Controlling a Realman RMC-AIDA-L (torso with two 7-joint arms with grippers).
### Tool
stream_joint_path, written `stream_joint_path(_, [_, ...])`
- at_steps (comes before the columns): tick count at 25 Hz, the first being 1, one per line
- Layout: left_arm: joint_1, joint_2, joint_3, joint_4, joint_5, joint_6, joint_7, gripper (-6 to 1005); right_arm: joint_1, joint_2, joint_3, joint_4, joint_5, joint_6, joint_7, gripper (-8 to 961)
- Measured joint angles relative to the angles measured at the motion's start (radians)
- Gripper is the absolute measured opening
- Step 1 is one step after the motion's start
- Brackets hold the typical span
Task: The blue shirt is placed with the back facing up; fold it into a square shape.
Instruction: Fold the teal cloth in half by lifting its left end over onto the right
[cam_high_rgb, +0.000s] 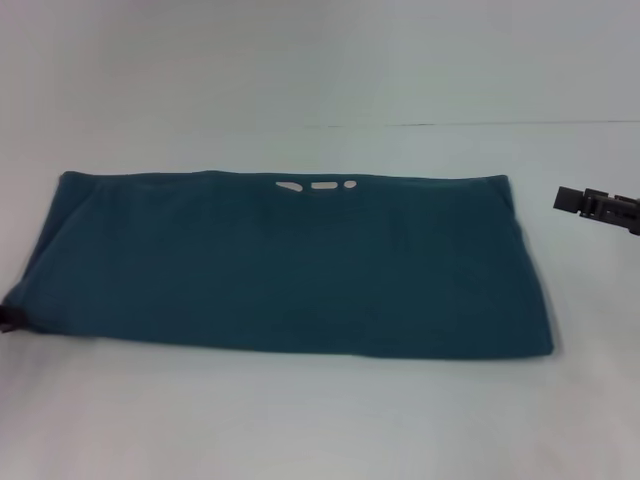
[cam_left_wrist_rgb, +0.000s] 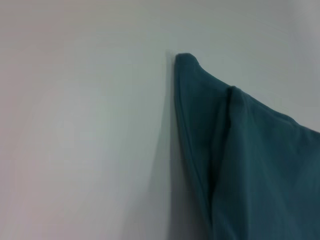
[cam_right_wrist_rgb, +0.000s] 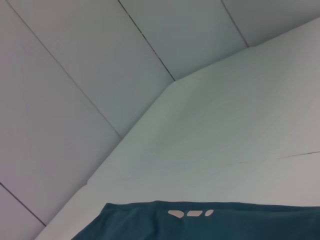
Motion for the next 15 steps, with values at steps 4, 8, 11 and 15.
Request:
stream_joint_path(4, [0.013,0.006,-0.029,0.016,0.0,0.013,0.001,18,0.007,0.007,-0.015,0.001,0.002,0.015,0.0,879])
stream_joint_path(8, [0.031,0.009,-0.037,0.04,0.0,0.019,-0.004,18,0.019,0.013,-0.031,0.003,0.003,0.031,0.0,879])
stream_joint_path(11, [0.039,0.012,-0.053,0.05,0.002,0.025,-0.005,18,0.029,0.016,-0.034,0.009,0.004,0.039,0.0,878])
stream_joint_path(15, [0.047,0.017,-0.091,0.063,0.028,0.03,-0.005,17,0.039,0.017,-0.034,0.013,0.004,0.047,0.0,878])
